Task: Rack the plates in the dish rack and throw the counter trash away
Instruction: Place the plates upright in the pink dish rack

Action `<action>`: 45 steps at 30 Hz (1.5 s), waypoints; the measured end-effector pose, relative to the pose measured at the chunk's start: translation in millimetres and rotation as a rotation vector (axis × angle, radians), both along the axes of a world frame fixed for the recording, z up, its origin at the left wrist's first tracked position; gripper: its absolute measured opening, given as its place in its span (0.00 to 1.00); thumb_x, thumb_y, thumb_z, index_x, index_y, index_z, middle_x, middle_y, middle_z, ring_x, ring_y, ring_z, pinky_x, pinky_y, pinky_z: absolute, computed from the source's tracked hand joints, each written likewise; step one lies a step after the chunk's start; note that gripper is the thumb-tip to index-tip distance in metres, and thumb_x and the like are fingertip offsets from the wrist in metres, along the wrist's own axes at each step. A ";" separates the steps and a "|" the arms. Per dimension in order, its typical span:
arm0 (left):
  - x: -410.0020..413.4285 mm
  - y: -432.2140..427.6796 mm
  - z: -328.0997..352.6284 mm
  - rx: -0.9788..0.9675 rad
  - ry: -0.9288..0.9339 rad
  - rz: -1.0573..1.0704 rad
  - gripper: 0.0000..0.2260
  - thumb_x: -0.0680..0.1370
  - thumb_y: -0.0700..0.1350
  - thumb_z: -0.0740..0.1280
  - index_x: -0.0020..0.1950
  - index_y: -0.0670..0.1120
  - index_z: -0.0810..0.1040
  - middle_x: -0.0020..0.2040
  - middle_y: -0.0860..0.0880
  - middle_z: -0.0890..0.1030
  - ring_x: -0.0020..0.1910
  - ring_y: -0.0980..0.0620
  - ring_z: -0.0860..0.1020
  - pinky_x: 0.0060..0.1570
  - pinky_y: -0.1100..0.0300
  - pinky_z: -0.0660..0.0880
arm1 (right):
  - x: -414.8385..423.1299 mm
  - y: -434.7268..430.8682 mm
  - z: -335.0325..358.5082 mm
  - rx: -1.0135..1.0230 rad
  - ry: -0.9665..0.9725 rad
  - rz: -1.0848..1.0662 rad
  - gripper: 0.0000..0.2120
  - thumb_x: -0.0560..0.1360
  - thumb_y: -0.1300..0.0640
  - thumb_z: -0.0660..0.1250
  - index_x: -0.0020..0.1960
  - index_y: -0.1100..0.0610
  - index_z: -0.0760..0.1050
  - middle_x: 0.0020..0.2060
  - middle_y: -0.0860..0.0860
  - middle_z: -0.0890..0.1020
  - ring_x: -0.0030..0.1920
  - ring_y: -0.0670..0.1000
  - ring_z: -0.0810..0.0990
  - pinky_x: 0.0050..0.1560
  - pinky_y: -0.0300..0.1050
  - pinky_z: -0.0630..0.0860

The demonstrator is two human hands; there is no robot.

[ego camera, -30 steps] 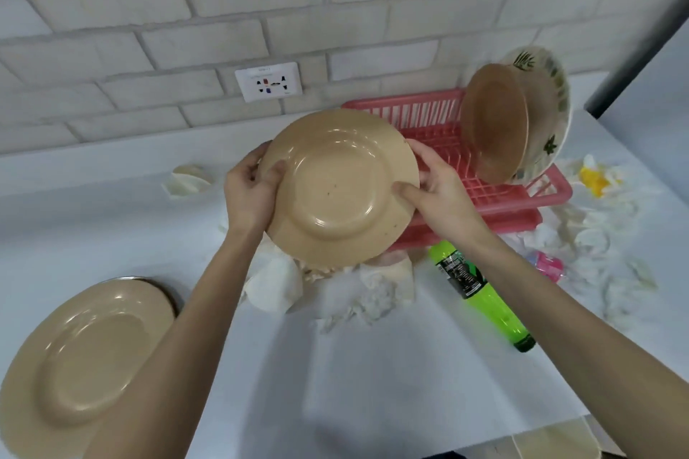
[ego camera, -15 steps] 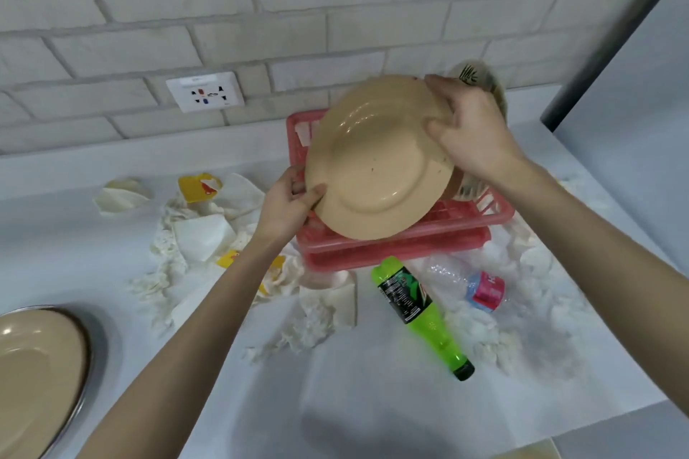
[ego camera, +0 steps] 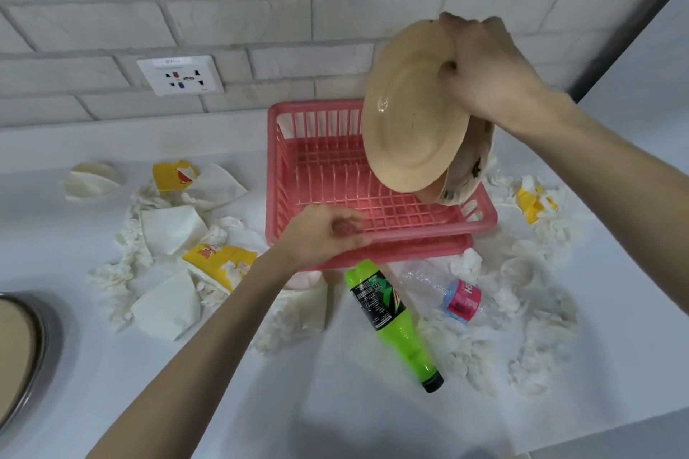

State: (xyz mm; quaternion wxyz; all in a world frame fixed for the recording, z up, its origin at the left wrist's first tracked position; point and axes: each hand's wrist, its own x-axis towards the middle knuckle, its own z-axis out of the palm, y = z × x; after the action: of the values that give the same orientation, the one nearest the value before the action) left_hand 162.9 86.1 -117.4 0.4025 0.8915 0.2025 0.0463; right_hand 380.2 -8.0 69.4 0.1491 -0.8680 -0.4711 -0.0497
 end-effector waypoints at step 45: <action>2.7 -20.6 -14.5 0.071 -0.024 0.099 0.20 0.67 0.68 0.66 0.55 0.63 0.83 0.50 0.65 0.84 0.49 0.67 0.81 0.50 0.55 0.80 | 1.2 40.2 -48.2 -0.236 -0.202 0.065 0.16 0.70 0.81 0.56 0.52 0.69 0.73 0.44 0.62 0.71 0.42 0.61 0.73 0.39 0.48 0.68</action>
State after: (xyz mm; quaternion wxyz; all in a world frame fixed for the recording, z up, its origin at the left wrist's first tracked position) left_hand 165.6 65.4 -131.8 0.3703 0.8935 0.2397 0.0843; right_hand 381.4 32.2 21.2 -0.0004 -0.8543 -0.5141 -0.0762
